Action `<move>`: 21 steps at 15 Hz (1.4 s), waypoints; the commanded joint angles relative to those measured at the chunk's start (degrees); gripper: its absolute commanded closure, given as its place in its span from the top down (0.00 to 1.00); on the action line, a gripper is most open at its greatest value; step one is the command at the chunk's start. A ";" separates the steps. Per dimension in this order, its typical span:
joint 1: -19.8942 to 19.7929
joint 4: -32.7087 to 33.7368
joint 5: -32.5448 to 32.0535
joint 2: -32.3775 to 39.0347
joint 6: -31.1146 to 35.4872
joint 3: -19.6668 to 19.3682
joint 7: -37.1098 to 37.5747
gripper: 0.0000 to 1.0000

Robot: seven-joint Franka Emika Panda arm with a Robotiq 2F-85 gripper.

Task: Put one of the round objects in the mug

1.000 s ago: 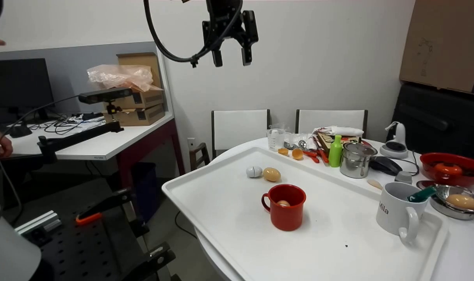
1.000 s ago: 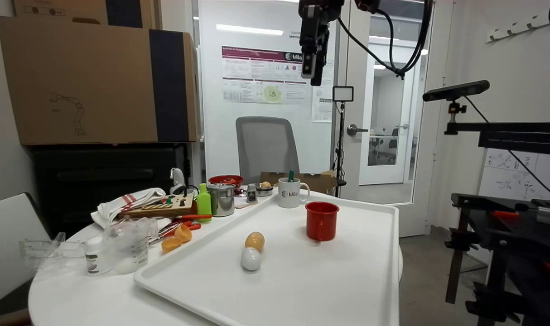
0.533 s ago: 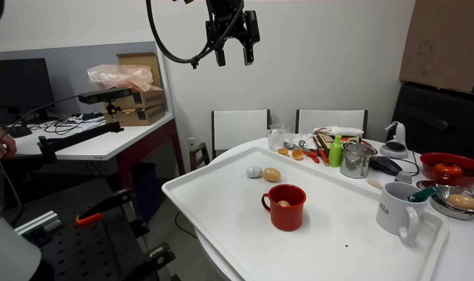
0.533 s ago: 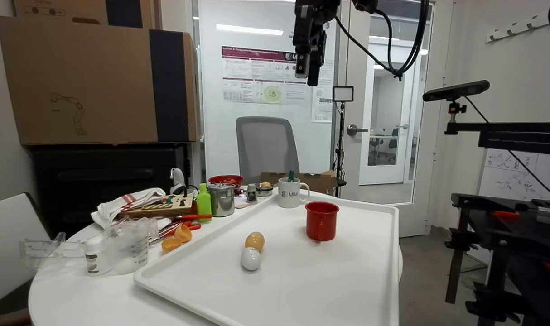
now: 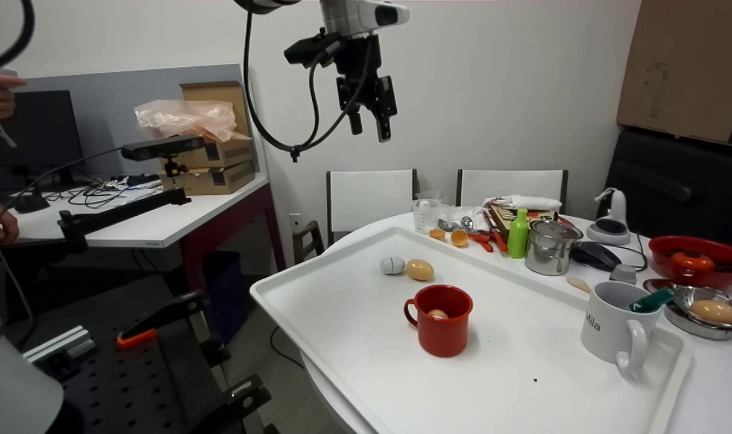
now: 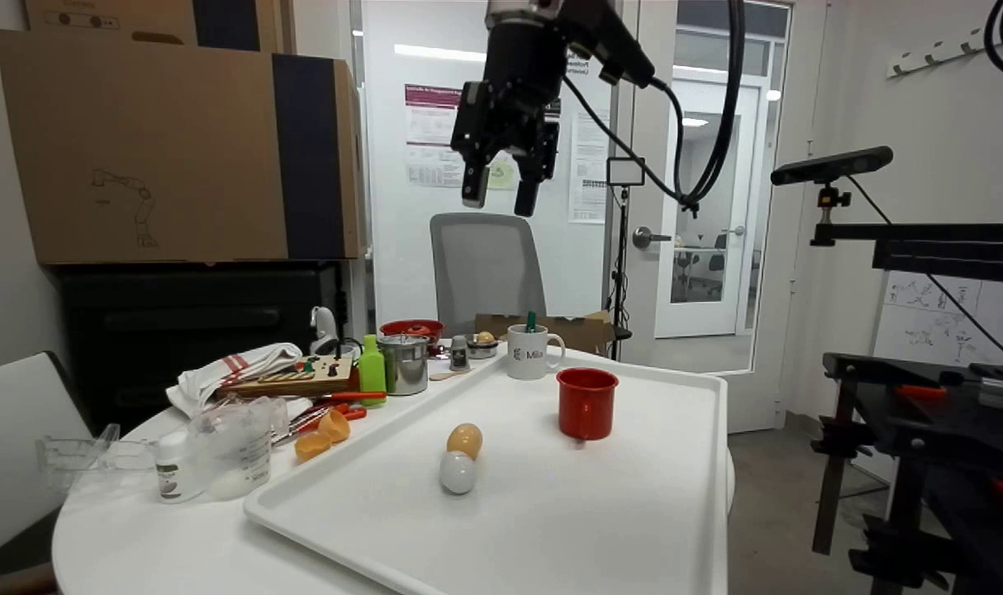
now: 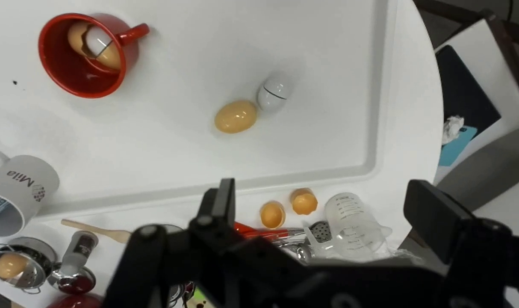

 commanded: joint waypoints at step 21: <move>7.66 18.54 -13.71 23.43 0.66 -12.49 33.42 1.00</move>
